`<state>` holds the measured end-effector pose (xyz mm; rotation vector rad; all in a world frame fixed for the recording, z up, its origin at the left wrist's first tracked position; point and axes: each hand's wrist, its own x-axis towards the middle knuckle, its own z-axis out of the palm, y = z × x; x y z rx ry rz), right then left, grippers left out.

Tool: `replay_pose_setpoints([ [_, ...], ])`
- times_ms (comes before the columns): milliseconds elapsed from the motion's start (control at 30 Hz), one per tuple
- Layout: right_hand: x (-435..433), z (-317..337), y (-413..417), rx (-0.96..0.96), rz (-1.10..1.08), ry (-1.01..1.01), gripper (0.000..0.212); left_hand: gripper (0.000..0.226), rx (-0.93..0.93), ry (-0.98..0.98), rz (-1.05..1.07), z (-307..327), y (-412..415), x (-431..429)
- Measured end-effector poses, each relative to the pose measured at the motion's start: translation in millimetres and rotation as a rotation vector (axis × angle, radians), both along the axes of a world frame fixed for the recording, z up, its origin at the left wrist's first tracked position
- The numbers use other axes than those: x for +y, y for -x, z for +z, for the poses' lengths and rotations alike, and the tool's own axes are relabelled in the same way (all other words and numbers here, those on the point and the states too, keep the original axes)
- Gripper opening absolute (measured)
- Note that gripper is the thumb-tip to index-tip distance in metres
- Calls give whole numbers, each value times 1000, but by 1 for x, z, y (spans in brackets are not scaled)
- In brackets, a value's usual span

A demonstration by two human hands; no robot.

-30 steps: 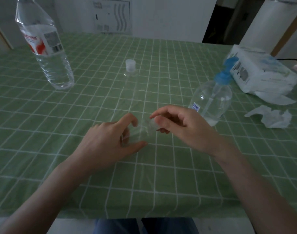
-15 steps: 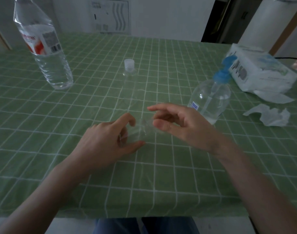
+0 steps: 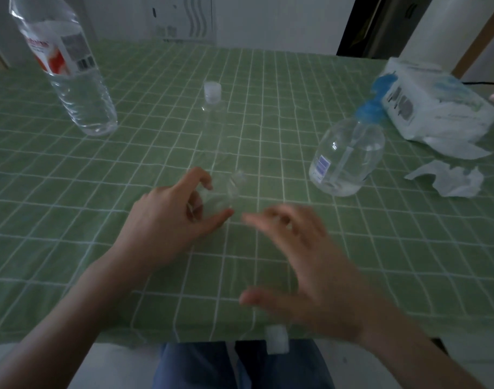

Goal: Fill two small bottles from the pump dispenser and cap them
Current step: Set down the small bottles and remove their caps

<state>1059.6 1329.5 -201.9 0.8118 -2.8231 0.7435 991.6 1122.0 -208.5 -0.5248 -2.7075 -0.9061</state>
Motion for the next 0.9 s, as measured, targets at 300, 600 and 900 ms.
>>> replay_pose_setpoints([
  [300, -1, -21, -23, 88, 40, 126, 43, 39, 20, -52, 9, 3, -17, -7],
  [600, -11, -85, -85, 31, 283, -205, 22, 45, -14, -85, 29, 8, -30, 1],
  [900, -21, -205, -57, -425, 86, -599, 30, 52, 3, -89, 17, 13, -37, 2],
])
